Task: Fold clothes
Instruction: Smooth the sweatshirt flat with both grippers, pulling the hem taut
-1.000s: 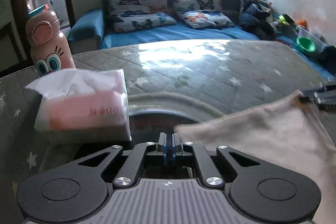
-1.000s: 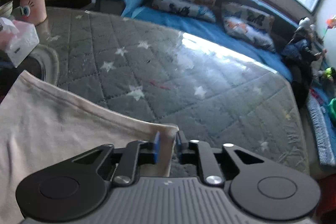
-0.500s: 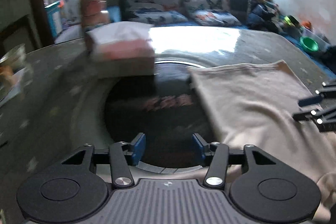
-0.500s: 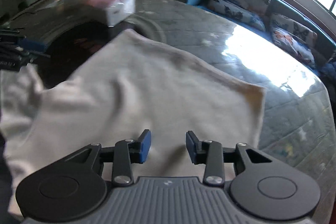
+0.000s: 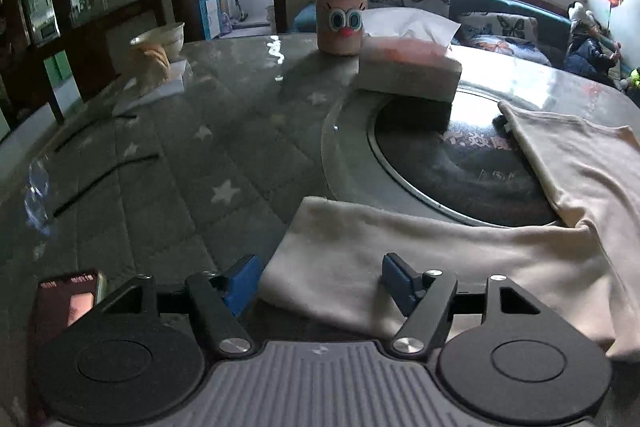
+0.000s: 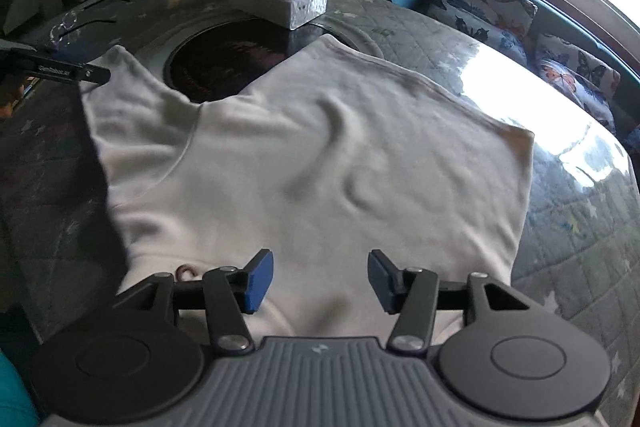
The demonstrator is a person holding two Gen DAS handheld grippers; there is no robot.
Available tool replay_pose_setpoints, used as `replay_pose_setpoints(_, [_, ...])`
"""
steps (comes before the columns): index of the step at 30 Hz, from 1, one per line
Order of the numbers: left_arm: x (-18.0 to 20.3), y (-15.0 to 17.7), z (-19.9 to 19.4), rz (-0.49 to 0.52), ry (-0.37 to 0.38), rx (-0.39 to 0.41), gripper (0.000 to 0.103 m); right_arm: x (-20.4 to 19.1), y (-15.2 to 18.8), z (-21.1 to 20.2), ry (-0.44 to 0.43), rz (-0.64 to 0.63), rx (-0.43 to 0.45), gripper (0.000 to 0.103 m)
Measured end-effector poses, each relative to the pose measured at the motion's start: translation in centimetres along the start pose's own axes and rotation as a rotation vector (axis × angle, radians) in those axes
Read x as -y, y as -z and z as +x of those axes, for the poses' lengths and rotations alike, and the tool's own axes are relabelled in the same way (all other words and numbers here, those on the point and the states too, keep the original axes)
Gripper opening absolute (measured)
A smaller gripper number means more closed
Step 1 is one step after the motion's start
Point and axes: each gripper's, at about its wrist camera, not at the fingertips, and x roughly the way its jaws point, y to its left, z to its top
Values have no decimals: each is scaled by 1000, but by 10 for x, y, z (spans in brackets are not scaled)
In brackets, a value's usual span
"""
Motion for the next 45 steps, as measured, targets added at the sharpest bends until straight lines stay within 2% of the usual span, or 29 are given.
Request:
replay_pose_setpoints(5, [-2, 2, 1, 0, 20, 12, 19, -17, 10, -8, 7, -34, 11, 58])
replay_pose_setpoints(8, [-6, -1, 3, -14, 15, 14, 10, -26, 14, -10, 19, -65, 18, 58])
replay_pose_setpoints(14, [-14, -12, 13, 7, -76, 30, 5, -31, 18, -16, -8, -51, 35, 59])
replay_pose_setpoints(19, [-28, -17, 21, -23, -96, 10, 5, -28, 22, -18, -20, -35, 42, 59])
replay_pose_setpoints(21, [-23, -18, 16, -21, -81, 19, 6, -25, 18, -19, -30, -26, 48, 59])
replay_pose_setpoints(24, [-11, -20, 7, -31, -1, 20, 11, -22, 5, -18, -47, -18, 59, 59])
replay_pose_setpoints(28, [23, -23, -10, 21, 90, 58, 18, -15, -10, -10, -32, -7, 76, 59])
replay_pose_setpoints(31, [58, -27, -18, 63, 231, 55, 18, -11, -13, -2, -29, 42, 73, 59])
replay_pose_setpoints(35, [114, -31, -19, 108, 417, 40, 16, -21, -3, 4, -70, 61, 59, 59])
replay_pose_setpoints(38, [149, -28, -12, 187, 475, 34, 15, -31, 6, -1, -95, 48, 60, 59])
replay_pose_setpoints(41, [164, -25, 10, 198, 471, -19, 15, -28, 16, -12, -97, 61, 64, 59])
replay_pose_setpoints(43, [161, -21, 21, 188, 436, -48, 14, -19, 24, -21, -81, 98, 65, 59])
replay_pose_setpoints(45, [150, -22, 24, 166, 427, -43, 14, -7, 34, -31, -60, 139, 66, 59])
